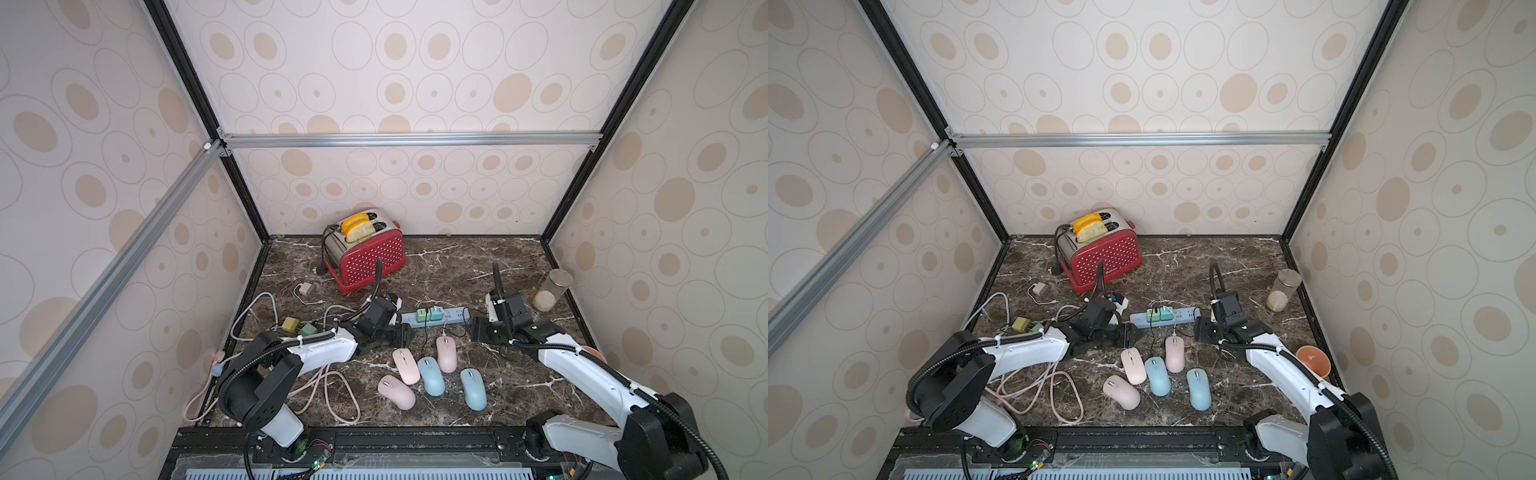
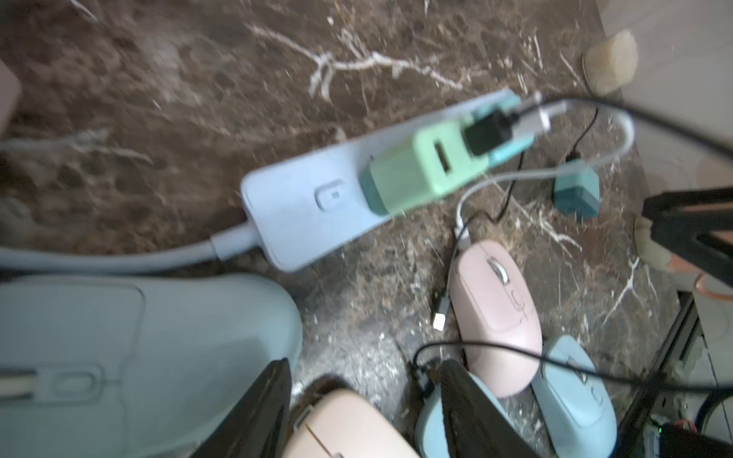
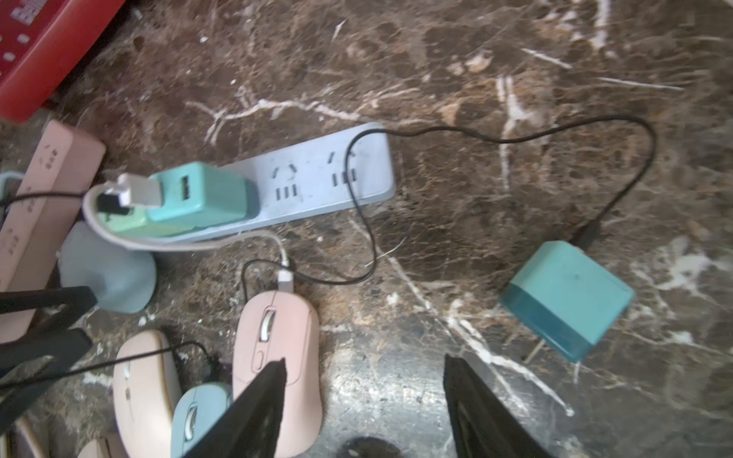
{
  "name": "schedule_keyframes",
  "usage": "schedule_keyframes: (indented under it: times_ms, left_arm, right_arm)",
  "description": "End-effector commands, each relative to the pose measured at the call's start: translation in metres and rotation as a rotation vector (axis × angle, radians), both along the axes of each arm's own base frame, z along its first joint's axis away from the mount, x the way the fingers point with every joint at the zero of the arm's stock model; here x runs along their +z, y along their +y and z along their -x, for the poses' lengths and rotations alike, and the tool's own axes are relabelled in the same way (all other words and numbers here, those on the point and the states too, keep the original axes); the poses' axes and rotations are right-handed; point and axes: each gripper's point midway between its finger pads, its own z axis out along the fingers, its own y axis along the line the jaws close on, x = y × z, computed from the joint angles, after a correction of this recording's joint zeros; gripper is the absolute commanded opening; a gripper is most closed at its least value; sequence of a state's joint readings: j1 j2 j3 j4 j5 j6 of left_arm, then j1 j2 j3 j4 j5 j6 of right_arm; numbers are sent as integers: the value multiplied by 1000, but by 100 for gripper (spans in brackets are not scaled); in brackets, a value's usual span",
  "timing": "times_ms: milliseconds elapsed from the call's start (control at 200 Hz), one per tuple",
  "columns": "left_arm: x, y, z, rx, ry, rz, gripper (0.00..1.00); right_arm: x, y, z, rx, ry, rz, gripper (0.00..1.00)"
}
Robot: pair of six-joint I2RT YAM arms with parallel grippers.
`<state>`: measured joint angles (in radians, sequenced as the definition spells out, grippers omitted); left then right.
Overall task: Unplug the wireless mouse
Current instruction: Pick up the mouse from the center of the board.
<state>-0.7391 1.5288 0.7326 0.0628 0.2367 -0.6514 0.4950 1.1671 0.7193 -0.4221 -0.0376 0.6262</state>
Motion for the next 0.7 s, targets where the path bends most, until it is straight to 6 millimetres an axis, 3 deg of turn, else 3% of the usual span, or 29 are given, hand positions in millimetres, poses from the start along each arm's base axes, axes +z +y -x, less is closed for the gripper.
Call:
schedule_keyframes:
  times_ms: [0, 200, 391, 581, 696]
  left_arm:
    - [3, 16, 22, 14, 12, -18, 64]
    - [23, 7, 71, -86, -23, -92, 66]
    - [50, 47, 66, 51, -127, -130, 72]
    - [68, 65, 64, 104, -195, -121, 81]
    - [80, 70, 62, 117, -232, -117, 99]
  right_arm:
    - [4, 22, 14, 116, -5, -19, 68]
    - [-9, 58, 56, 296, 30, -33, 72]
    - [-36, 82, 97, 413, 105, 14, 74]
    - [-54, 94, 120, 459, 145, 86, 74]
    - [-57, 98, 125, 473, 160, 138, 76]
